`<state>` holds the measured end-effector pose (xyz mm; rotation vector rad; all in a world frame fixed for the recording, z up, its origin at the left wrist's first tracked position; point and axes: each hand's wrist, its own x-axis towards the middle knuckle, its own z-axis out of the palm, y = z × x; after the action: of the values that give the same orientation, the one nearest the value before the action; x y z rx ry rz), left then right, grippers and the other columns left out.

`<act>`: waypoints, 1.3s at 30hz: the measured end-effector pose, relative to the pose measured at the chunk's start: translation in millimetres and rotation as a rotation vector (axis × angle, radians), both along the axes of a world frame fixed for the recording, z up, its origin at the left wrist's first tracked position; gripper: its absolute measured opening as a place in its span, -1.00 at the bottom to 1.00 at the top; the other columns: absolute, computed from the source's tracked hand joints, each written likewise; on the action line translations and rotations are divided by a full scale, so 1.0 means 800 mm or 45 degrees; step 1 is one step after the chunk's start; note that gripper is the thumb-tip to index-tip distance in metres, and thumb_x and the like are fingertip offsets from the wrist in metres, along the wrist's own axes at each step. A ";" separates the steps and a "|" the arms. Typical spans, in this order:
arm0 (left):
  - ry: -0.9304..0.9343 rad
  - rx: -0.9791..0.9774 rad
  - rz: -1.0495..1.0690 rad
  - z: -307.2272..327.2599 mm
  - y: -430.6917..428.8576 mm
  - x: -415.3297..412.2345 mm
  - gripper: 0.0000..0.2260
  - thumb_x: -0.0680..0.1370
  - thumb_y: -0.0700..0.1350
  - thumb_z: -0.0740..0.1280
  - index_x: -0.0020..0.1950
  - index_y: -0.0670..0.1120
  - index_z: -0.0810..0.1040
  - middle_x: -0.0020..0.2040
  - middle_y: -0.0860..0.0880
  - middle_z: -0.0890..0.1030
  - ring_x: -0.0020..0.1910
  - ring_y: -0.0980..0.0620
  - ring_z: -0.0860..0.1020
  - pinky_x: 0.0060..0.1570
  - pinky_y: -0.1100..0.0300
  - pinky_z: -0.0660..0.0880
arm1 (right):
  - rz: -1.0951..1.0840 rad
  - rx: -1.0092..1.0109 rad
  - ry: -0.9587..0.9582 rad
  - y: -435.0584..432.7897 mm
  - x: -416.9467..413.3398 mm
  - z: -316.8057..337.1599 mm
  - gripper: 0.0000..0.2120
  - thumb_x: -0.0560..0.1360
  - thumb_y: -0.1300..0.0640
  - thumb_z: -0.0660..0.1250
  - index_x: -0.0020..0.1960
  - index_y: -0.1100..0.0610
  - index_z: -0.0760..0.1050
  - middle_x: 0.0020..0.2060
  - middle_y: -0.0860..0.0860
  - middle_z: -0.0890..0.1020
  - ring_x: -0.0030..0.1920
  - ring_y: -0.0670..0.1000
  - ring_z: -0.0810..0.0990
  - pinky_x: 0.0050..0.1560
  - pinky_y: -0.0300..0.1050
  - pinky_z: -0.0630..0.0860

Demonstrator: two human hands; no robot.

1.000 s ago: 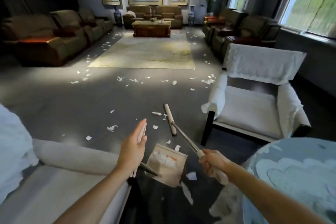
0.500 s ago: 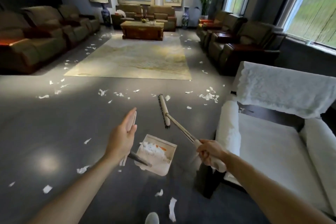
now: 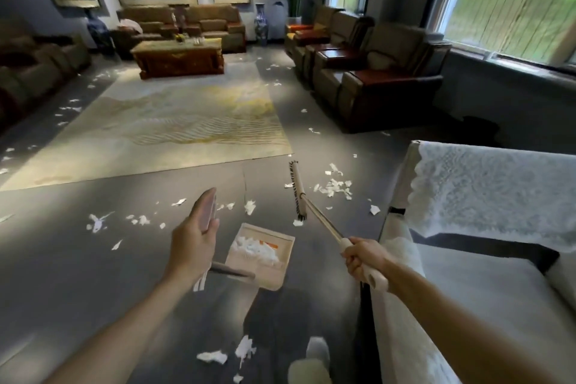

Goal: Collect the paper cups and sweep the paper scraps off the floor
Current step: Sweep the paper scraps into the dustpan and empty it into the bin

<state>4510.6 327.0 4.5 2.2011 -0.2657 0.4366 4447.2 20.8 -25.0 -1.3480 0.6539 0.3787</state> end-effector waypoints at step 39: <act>0.354 -0.295 -1.325 -0.005 -1.120 1.246 -0.51 0.57 -0.32 0.26 0.44 0.06 0.34 0.30 0.27 0.40 0.27 0.46 0.33 0.20 0.53 0.28 | -1.130 0.075 0.016 -0.922 0.984 0.005 -0.47 0.55 0.43 0.13 0.46 0.12 0.19 -0.49 0.03 0.36 -0.62 -0.16 0.32 -0.67 -0.34 0.27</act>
<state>5507.1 -568.8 0.5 1.5880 -1.0609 -0.3930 5234.0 -717.0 -20.9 -0.8818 1.1593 -0.3093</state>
